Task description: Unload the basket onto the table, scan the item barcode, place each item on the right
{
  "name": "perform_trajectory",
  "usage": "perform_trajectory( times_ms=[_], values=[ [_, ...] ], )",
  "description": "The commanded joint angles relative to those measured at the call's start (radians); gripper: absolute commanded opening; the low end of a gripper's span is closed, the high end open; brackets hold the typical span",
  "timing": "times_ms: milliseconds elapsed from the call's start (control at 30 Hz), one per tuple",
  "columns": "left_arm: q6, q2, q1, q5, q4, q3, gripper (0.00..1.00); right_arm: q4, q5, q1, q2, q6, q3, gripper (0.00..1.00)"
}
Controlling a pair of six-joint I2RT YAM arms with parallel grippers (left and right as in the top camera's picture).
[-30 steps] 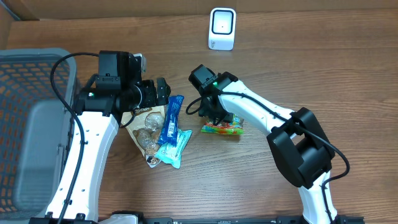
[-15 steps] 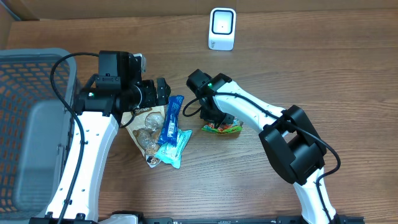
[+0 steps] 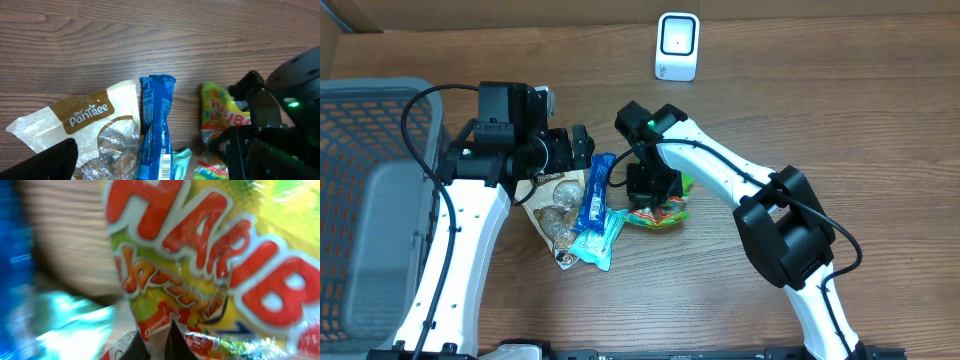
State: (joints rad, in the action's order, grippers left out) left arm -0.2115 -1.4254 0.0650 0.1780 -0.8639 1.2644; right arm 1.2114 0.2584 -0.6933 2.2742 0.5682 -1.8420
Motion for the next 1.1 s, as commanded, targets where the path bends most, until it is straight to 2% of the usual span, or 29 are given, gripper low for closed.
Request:
perform_trajectory(
  times_ms=[0,267,467,533,600,700,867,967,1067],
  values=[
    [-0.006,-0.011,0.001,-0.01,0.002,0.0,1.0,-0.03,0.162,0.016,-0.108,-0.127,-0.04,0.04],
    [-0.006,-0.011,0.001,-0.01,0.001,0.0,1.0,-0.137,0.501,0.101,-0.131,-0.302,-0.018,0.04],
    [-0.006,-0.011,0.001,-0.01,0.001,0.0,1.0,-0.175,0.858,0.225,-0.131,-0.519,-0.009,0.04],
    [-0.006,-0.011,0.001,-0.01,0.001,0.0,1.0,-0.19,0.944,0.272,-0.131,-0.558,0.014,0.04],
    [-0.006,-0.011,0.001,-0.01,0.001,0.0,1.0,-0.275,1.045,0.312,-0.129,-0.557,0.079,0.04],
    [-0.006,-0.011,0.001,-0.01,0.001,0.0,0.99,-0.503,1.211,0.346,-0.11,-0.441,0.212,0.04],
    [-0.006,-0.011,0.001,-0.01,0.002,0.0,1.0,-0.961,1.091,0.348,-0.1,-0.063,0.445,0.04],
    [-0.006,-0.011,0.001,-0.01,0.001,0.0,1.0,-1.116,0.993,0.351,-0.1,0.083,0.533,0.04],
    [-0.006,-0.011,0.001,-0.01,0.001,0.0,1.0,-1.143,0.92,0.379,-0.1,0.14,0.581,0.04]
  ],
)
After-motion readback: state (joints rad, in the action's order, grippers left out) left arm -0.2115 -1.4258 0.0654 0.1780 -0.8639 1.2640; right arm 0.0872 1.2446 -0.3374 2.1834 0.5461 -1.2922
